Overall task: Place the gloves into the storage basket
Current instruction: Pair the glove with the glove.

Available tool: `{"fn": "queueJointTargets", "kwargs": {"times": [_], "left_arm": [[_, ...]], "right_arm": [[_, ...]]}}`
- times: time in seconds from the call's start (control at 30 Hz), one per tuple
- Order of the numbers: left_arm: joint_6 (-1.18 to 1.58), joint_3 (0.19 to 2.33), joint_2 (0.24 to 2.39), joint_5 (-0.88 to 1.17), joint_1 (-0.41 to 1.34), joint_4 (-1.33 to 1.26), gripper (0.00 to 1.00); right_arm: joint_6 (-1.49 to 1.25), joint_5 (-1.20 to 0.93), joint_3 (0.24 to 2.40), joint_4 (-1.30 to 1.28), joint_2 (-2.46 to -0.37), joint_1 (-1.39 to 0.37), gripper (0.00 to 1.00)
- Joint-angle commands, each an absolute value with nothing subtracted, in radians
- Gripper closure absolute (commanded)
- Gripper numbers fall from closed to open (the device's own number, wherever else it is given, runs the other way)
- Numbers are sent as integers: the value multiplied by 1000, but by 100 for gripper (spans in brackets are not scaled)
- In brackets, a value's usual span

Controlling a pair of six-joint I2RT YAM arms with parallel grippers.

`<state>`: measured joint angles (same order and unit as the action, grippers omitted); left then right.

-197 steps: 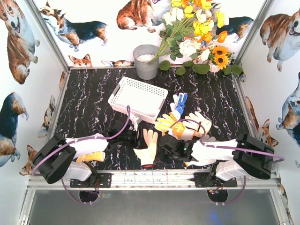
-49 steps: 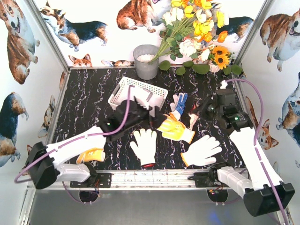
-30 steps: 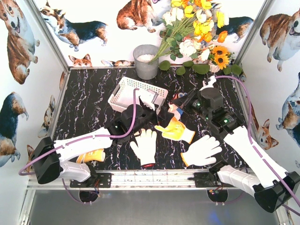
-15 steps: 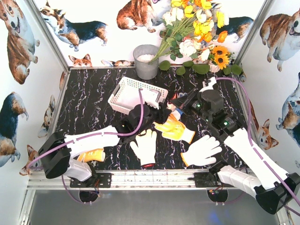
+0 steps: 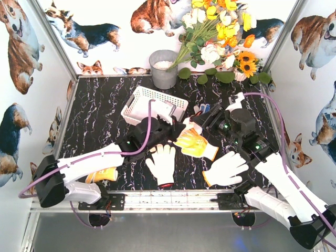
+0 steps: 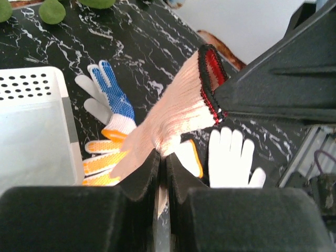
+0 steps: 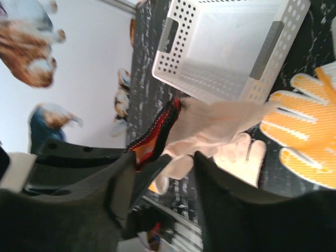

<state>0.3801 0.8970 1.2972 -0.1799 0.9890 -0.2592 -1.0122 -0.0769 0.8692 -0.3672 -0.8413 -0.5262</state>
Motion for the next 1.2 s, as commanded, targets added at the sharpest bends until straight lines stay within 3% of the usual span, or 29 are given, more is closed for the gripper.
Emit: {"fn": "queueJointTargets", "kwargs": {"times": [0.0, 0.2, 0.3, 0.5, 0.93, 1.07, 1.17], "left_arm": [[297, 926, 1238, -33, 934, -87, 100], [222, 946, 1166, 275, 780, 99, 100], [183, 951, 1127, 367, 724, 169, 100], [92, 1033, 1112, 534, 670, 366, 100], [45, 1108, 1122, 670, 670, 503, 100], [22, 1125, 1122, 659, 670, 540, 100], [26, 1119, 1113, 635, 670, 530, 100]], "right_arm": [[-832, -149, 967, -410, -847, -525, 44], [-552, -243, 1086, -557, -889, -525, 30], [-426, -427, 1129, -566, -915, -525, 24], [-240, -563, 1240, -661, -1053, -546, 27], [-53, -627, 1349, -770, -1193, -649, 20], [-42, -624, 1361, -780, -1225, -679, 30], [-67, -622, 1366, -768, -1229, -680, 58]]}}
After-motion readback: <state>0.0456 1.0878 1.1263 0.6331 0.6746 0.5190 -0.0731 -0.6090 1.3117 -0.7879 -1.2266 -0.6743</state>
